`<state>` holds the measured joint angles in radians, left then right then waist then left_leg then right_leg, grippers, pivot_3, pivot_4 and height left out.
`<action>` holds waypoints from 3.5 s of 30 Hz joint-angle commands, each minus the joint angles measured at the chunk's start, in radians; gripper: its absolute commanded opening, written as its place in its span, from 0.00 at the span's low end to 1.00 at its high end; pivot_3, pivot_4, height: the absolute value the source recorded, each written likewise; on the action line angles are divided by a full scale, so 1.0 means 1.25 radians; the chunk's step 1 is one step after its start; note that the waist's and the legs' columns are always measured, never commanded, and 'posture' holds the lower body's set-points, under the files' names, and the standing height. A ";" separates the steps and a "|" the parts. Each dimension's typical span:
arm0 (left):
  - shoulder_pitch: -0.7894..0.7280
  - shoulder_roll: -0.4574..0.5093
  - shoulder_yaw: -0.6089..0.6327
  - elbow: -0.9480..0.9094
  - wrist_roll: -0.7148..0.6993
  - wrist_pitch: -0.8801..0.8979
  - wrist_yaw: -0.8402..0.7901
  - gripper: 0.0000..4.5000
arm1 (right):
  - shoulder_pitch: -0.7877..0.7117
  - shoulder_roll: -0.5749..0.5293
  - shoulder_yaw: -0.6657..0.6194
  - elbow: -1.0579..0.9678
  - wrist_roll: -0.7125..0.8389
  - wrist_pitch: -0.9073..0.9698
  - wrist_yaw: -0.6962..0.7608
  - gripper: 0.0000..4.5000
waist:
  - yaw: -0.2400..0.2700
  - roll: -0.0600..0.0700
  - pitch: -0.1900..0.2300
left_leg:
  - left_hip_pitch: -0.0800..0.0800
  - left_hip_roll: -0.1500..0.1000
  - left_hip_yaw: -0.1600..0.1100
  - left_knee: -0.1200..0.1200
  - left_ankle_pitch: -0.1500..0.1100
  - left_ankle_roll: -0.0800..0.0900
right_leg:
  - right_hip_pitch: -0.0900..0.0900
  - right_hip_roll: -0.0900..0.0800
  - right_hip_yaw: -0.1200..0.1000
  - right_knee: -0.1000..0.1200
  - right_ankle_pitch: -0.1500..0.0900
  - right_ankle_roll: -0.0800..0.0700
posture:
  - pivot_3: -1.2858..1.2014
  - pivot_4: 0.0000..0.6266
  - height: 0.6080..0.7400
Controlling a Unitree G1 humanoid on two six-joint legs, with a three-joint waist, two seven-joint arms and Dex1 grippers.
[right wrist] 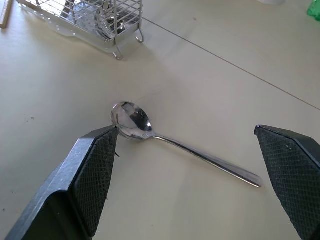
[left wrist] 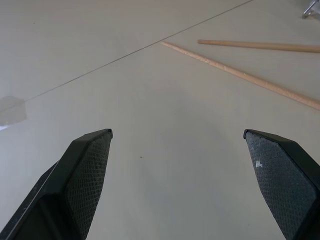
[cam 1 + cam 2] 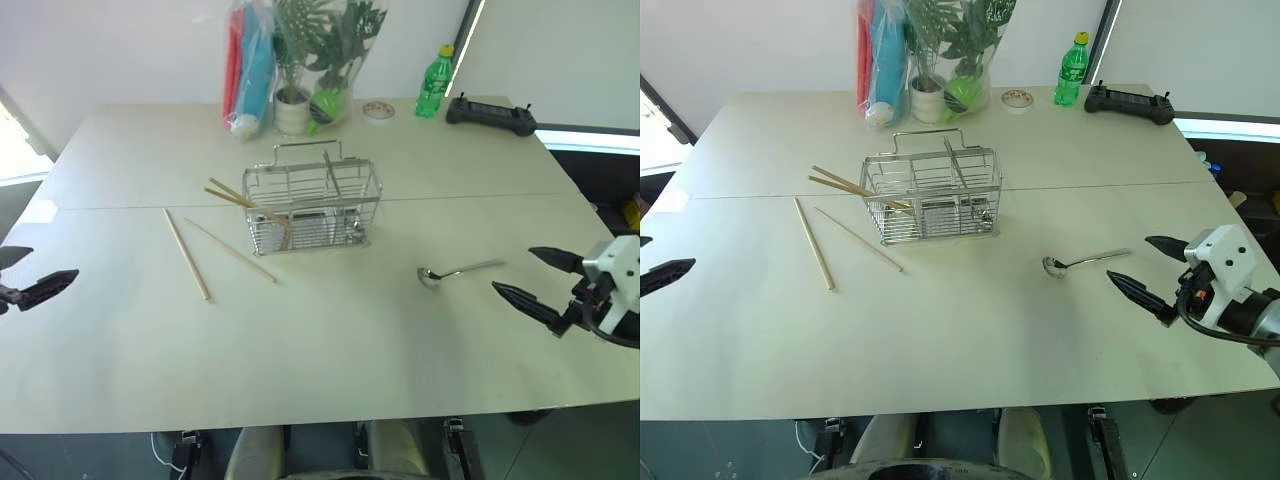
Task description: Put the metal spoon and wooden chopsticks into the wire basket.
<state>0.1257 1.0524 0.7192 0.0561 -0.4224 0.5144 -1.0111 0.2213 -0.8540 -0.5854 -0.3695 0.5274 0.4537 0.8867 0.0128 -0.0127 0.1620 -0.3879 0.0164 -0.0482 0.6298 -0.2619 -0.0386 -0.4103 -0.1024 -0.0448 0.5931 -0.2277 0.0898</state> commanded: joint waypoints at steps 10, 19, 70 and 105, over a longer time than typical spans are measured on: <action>-0.043 0.010 -0.029 -0.033 -0.016 0.015 -0.004 0.99 | 0.002 -0.001 -0.030 -0.026 0.008 -0.001 -0.013 1.00 | 0.000 -0.001 0.000 | 0.001 0.000 0.000 0.001 0.000 0.000 | 0.001 0.000 0.000 0.001 -0.001 0.001 | 0.52 0.24 0.72; -0.068 0.001 -0.034 -0.048 -0.026 0.034 -0.001 0.99 | -0.010 -0.009 -0.022 -0.020 -0.007 -0.010 -0.023 1.00 | 0.000 -0.001 0.000 | 0.001 0.000 0.000 0.000 0.000 0.000 | 0.001 0.000 0.000 0.002 0.000 0.000 | 0.52 0.24 0.72; -0.338 0.017 -0.343 -0.514 -0.393 0.251 -0.044 0.99 | -0.927 0.053 0.673 1.133 -0.505 -0.573 0.472 1.00 | -0.023 -0.003 0.005 | 0.011 0.000 0.004 0.001 0.001 0.000 | 0.008 0.004 0.008 0.005 0.000 0.001 | 0.52 0.24 0.72; -0.418 0.017 -0.390 -0.465 -0.396 0.234 -0.041 1.00 | -0.893 0.062 0.604 1.090 -0.486 -0.594 0.437 0.01 | -0.024 -0.004 0.005 | 0.013 0.000 0.003 0.001 0.001 -0.001 | 0.009 0.005 0.010 0.007 0.000 0.001 | 0.52 0.24 0.72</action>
<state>-0.3747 1.0685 0.2321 -0.5313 -0.9314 0.8327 -1.0557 -0.8938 -0.7661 0.2046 1.0377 -0.1030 -0.2727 1.4560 -0.0173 -0.0182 0.1678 -0.3714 0.0163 -0.0439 0.6310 -0.2605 -0.0394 -0.3985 -0.0961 -0.0324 0.6016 -0.2277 0.0912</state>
